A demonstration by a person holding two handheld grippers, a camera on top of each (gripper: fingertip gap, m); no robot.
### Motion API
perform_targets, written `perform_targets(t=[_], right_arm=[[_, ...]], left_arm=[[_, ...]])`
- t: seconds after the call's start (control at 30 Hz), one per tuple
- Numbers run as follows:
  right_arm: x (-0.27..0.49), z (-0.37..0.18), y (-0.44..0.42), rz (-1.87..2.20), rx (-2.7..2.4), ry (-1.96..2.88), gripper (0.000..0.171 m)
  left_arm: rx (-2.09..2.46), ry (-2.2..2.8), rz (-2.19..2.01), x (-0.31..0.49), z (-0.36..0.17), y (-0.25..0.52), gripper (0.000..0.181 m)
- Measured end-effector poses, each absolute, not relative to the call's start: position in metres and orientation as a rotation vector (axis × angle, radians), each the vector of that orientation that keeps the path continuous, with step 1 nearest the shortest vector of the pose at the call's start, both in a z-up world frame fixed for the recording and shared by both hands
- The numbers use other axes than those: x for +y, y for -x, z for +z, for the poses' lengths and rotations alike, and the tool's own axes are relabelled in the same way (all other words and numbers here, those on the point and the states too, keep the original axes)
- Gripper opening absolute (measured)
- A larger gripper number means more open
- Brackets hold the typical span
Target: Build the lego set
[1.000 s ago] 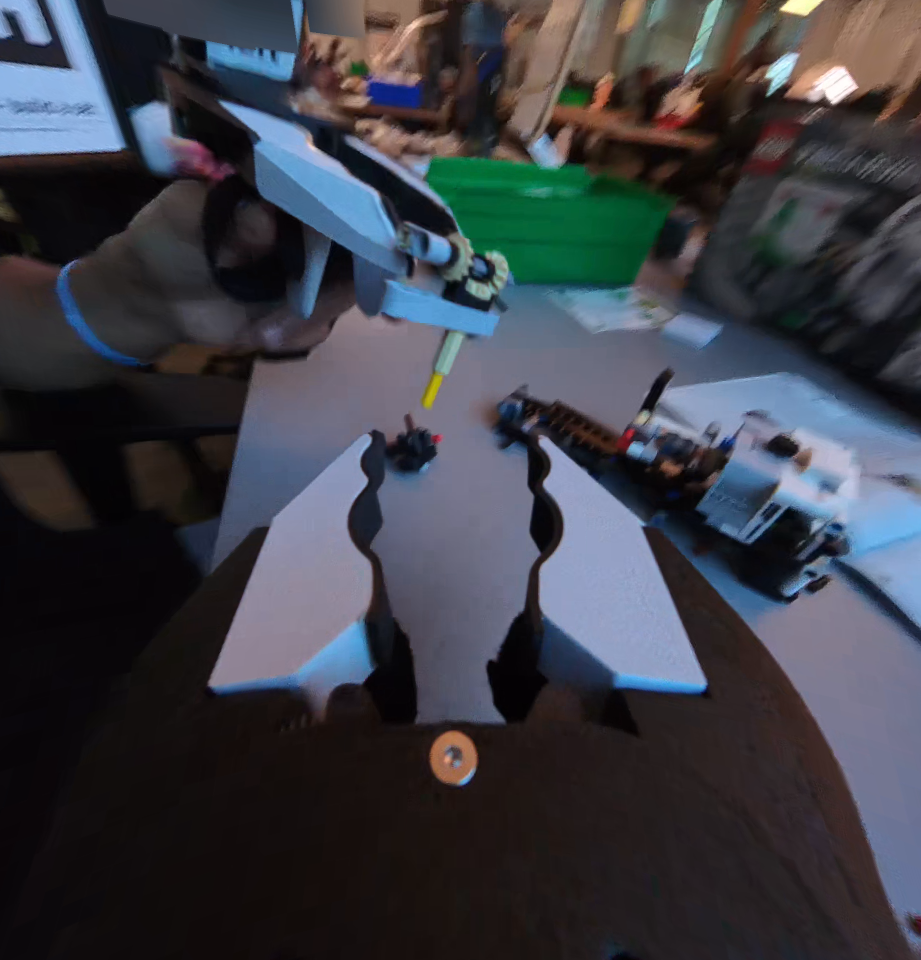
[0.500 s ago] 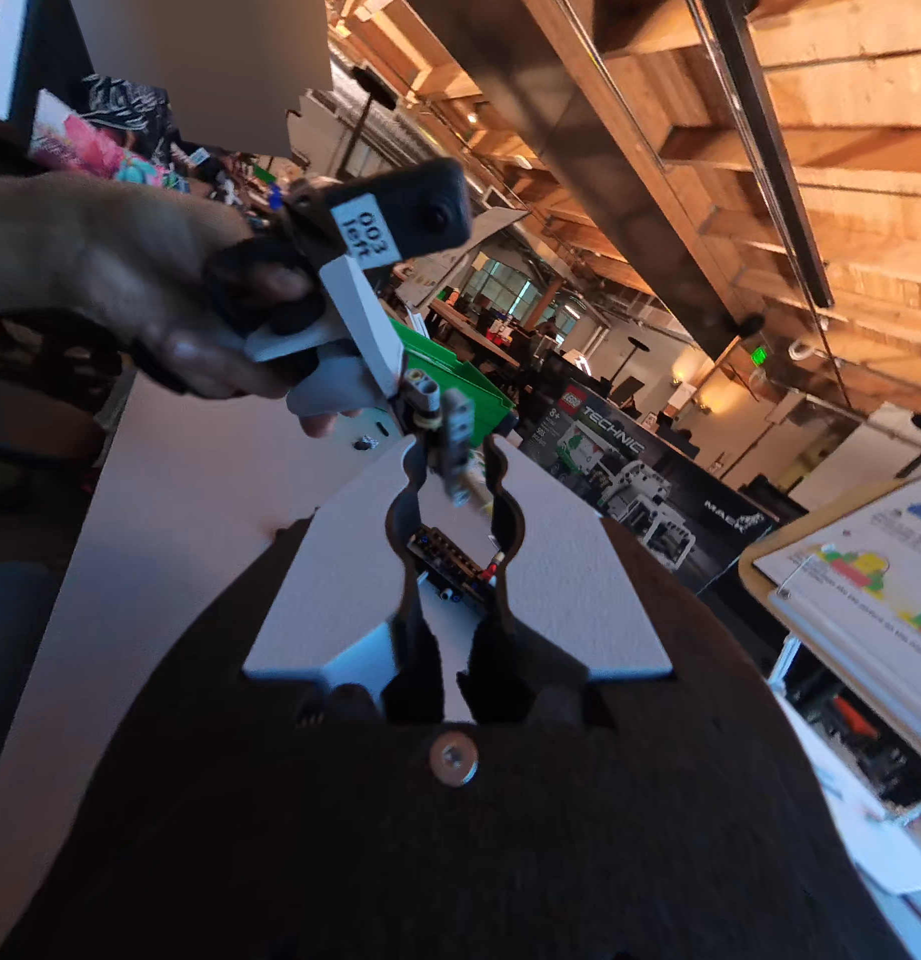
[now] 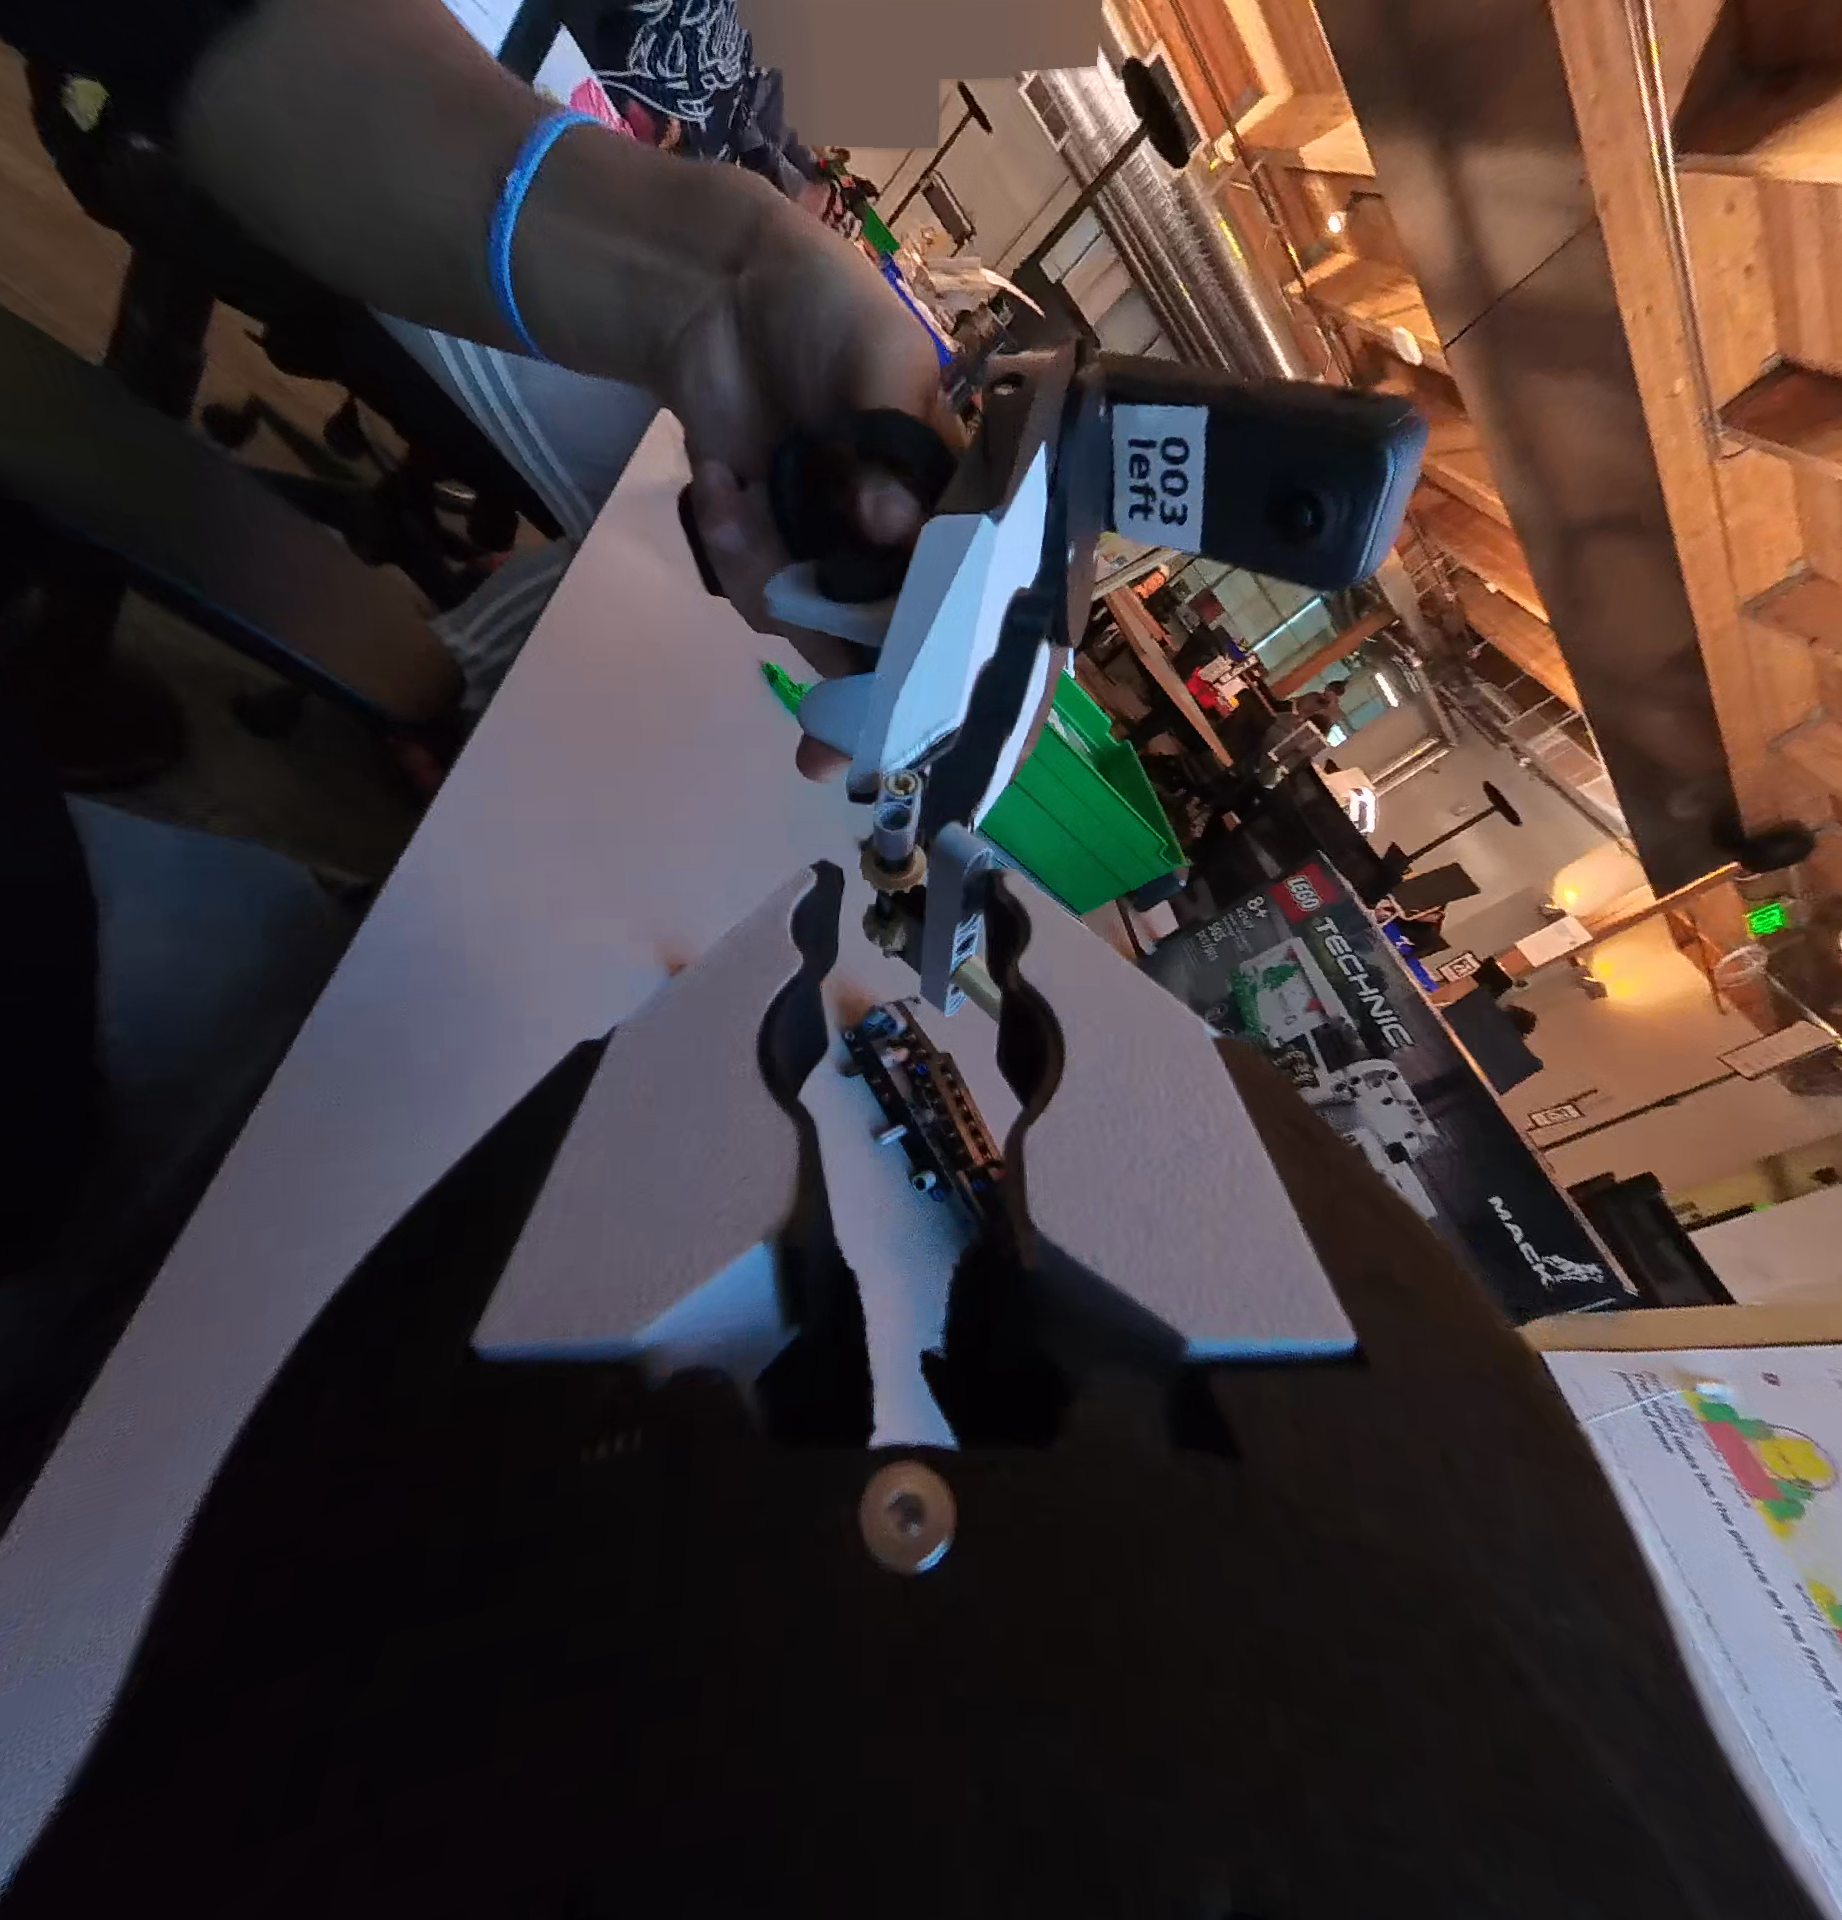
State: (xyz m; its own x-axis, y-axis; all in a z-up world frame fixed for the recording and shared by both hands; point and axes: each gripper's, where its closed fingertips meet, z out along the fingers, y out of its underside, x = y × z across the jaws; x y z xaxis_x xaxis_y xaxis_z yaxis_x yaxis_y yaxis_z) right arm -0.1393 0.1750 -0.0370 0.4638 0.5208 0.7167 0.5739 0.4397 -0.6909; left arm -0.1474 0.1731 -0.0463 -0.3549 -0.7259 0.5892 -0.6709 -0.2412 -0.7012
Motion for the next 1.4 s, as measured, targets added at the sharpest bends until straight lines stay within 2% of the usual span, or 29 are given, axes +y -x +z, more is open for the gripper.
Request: perform_targets(t=[0.5,0.57,0.63,0.8,1.03,1.17,1.4], right_arm=[[0.180,-0.035,0.145,-0.050,-1.119,1.166,0.025],[0.182,-0.034,0.141,-0.031,-1.084,1.179,0.021],[0.185,-0.030,0.132,-0.030,-1.018,1.180,0.009],[0.184,-0.031,0.138,0.038,-1.016,1.202,0.020],[0.179,-0.028,0.148,0.078,-1.053,1.187,0.018],[0.177,-0.032,0.153,0.081,-1.101,1.182,0.009],[0.174,-0.028,0.154,0.101,-1.122,1.153,0.006]], left_arm=[[1.909,1.744,-1.762,0.177,-0.037,0.149,0.021],[1.903,1.750,-1.751,0.181,-0.036,0.151,0.021],[1.893,1.753,-1.738,0.186,-0.035,0.154,0.022],[1.901,1.765,-1.783,0.179,-0.040,0.155,0.021],[1.934,1.771,-1.745,0.173,-0.047,0.151,0.021],[1.983,1.779,-1.753,0.169,-0.047,0.152,0.022],[1.991,1.785,-1.835,0.166,-0.041,0.152,0.022]])
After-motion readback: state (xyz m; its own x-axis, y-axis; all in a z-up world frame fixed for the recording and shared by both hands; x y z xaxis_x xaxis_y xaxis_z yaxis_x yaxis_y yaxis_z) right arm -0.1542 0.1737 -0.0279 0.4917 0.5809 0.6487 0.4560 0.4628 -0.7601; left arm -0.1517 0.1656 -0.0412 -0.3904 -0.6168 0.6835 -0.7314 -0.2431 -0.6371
